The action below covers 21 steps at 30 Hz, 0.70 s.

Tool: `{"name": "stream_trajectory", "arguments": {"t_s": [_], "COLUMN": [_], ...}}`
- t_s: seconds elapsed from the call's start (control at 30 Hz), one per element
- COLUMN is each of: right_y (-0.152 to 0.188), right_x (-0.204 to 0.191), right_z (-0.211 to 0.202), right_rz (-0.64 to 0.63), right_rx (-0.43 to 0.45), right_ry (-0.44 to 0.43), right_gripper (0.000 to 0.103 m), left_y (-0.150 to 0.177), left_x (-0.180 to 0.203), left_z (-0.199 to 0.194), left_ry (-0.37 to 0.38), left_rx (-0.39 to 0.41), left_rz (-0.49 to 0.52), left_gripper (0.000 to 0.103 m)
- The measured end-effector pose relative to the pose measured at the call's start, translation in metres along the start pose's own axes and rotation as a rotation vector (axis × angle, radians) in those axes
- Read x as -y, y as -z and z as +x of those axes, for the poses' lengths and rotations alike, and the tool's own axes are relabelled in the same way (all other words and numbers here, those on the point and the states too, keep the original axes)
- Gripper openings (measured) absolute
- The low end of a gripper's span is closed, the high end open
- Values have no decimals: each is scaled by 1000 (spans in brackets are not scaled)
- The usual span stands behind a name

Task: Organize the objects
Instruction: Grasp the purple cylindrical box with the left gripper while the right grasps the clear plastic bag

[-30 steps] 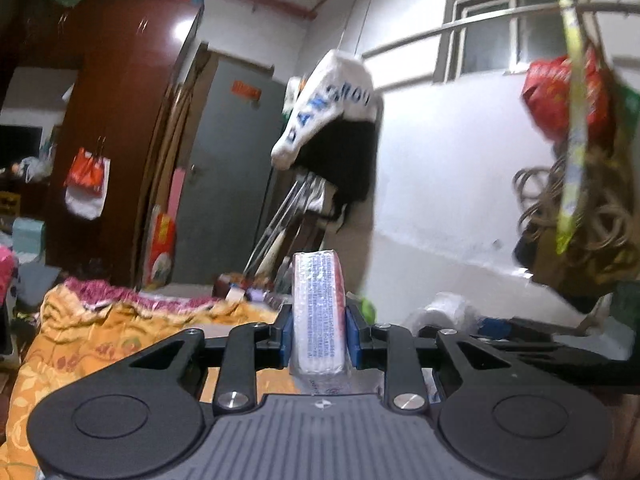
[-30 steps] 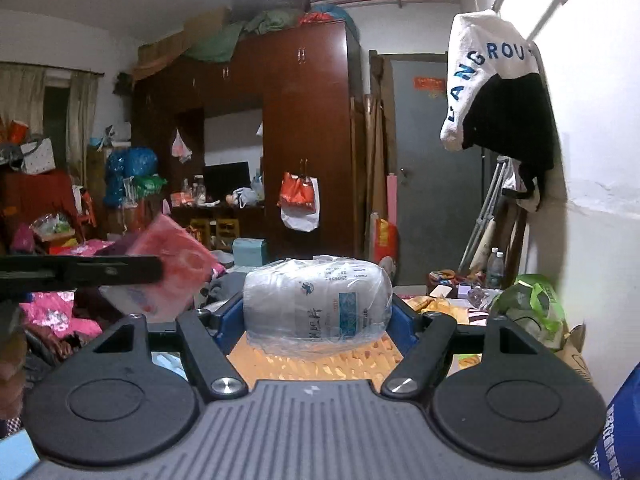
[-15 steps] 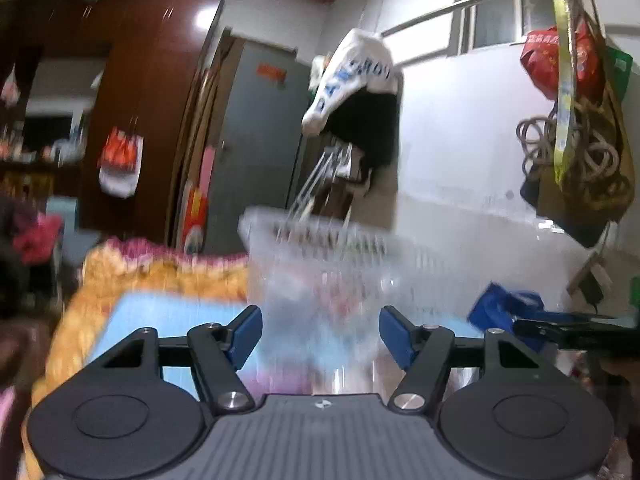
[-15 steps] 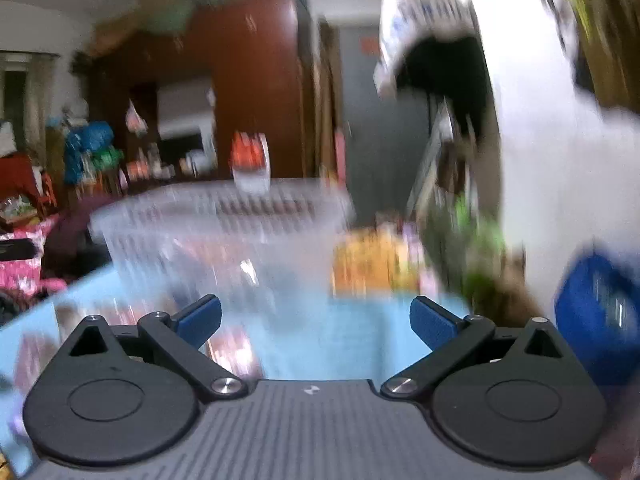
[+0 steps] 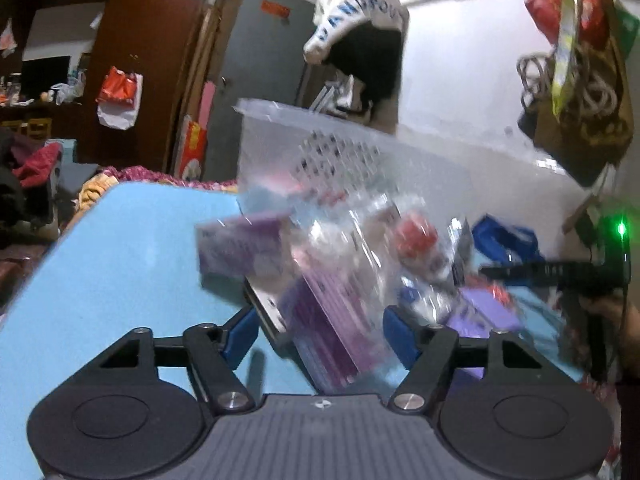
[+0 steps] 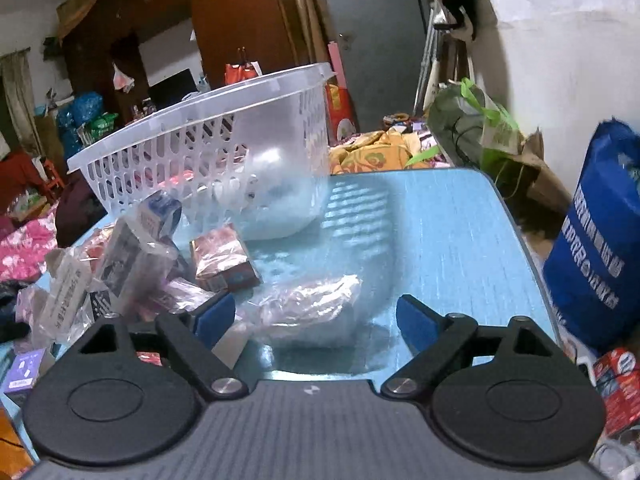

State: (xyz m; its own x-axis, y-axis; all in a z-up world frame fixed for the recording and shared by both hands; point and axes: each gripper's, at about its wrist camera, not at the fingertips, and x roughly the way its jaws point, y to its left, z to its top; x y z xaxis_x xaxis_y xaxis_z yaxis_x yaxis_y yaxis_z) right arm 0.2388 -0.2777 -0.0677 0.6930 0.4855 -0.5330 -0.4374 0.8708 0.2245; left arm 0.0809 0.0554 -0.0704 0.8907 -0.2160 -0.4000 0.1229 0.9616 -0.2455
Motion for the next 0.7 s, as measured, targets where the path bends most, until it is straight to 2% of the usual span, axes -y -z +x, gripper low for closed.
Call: {"name": "stream_trajectory", "arguments": {"t_s": [0.17,0.2,0.23,0.27,0.3,0.37,0.57,0.7], "right_y": [0,-1,-1,-2,-2,-1,2,2], "right_x": [-3,-5,-6,-8,-9,-13,-15,-8], "right_z": [-3,-2,-2,0,0,-1,-11,-15], "right_rz": [-12,-15,-14,-15,-23,-43,-61,-17], "right_rx": [5,6,8,3,3,8,74,104], "right_ry": [-4,-3,-4,2,1,14,7,-19], "right_gripper": [82,78,67,59,60,59,59,59], "left_y": [7,8,10,11,12,13,17,16], "left_x": [9,9,8,8,7,6,0,-6], "left_z": [6,5,4,3,2,-2,-19,-27], "left_ry": [-18,-17,-17,-14,-11,-7,-10,38], "left_rx": [-5,3,13,21,23,35,100,140], "left_rz": [14,12,12,10,10,22,46,35], "left_gripper": [77,73,69,56,49,42,41,41]}}
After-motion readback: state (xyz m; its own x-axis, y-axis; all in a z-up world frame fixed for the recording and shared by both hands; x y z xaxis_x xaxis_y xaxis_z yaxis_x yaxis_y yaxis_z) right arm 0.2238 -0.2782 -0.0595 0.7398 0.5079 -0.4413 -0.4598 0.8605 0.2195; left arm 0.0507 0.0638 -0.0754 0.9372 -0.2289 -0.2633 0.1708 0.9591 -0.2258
